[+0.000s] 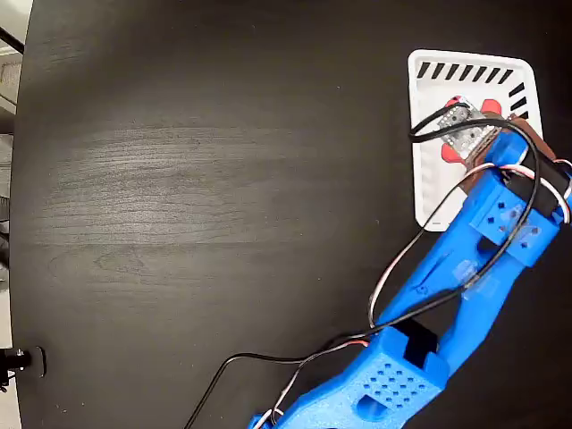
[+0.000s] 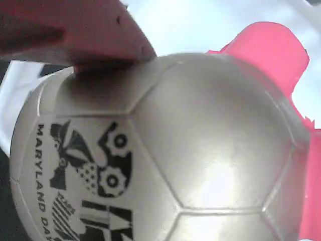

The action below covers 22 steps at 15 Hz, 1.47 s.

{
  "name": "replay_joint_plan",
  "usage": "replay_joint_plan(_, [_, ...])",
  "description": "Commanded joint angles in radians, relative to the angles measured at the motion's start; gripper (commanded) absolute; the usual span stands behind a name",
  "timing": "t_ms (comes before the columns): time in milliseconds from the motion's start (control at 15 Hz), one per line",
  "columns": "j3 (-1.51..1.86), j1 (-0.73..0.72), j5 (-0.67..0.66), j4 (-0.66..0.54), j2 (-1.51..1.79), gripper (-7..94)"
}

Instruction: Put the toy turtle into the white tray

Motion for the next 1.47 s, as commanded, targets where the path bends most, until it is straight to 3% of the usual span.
replay_joint_plan(0, [-0.055,0.011,0.008,0.057,0.046,3])
replay_joint_plan(133, [-0.055,0.009,0.003,0.061,0.034,16])
replay_joint_plan(267, [-0.055,0.006,-0.002,0.072,0.029,43])
replay_joint_plan(400, [-0.055,0.003,-0.005,0.08,0.029,52])
replay_joint_plan(1067, [-0.044,0.003,-0.008,0.101,0.035,57])
replay_joint_plan(1133, [-0.034,0.002,-0.002,0.103,0.058,56])
replay_joint_plan(1200, [-0.009,-0.005,0.006,0.103,0.101,43])
replay_joint_plan(1267, [0.023,-0.009,0.028,0.098,0.164,20])
replay_joint_plan(1333, [0.057,-0.02,0.048,0.092,0.236,4])
replay_joint_plan(1400, [0.11,-0.04,0.055,0.081,0.327,0])
